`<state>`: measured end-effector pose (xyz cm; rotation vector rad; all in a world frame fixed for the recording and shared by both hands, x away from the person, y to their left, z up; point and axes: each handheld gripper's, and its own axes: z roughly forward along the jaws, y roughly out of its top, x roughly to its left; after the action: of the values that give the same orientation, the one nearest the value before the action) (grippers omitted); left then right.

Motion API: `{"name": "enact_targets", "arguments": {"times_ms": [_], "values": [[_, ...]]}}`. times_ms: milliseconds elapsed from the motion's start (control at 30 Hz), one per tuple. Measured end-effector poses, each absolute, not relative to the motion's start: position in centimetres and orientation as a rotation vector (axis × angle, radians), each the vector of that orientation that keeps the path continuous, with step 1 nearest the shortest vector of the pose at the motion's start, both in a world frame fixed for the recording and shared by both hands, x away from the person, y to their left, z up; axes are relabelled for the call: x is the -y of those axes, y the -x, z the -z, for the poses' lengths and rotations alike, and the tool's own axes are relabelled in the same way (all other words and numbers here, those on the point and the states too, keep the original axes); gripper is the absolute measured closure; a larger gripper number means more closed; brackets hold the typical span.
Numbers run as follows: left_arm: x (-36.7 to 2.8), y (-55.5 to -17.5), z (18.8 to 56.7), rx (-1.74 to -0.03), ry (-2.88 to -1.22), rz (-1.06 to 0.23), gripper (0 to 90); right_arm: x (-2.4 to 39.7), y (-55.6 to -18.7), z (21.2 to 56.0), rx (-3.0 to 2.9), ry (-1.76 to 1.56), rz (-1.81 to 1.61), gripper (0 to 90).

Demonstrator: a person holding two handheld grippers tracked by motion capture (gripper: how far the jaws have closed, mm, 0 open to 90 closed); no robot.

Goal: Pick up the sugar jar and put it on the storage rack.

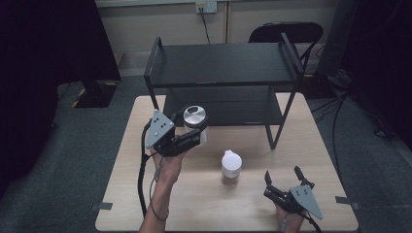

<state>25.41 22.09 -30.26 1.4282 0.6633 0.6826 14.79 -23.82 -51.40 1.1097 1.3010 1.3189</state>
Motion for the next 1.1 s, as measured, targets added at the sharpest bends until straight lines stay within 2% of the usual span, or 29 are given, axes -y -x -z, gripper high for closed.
{"name": "enact_targets", "arguments": {"times_ms": [400,900,1100], "values": [[-22.9,-26.8,27.0,-0.642,-1.435,-0.645,35.6,23.8,-14.8,51.4,-1.302,-1.109,-1.319,1.5],[-23.4,-27.8,22.2,-0.635,-1.444,-0.682,35.6,23.9,-14.8,51.4,-1.302,-1.109,-1.321,1.5],[-23.7,-28.4,20.5,-0.629,-1.422,-0.655,35.6,23.9,-14.8,51.4,-1.302,-1.109,-1.32,1.5]]}}
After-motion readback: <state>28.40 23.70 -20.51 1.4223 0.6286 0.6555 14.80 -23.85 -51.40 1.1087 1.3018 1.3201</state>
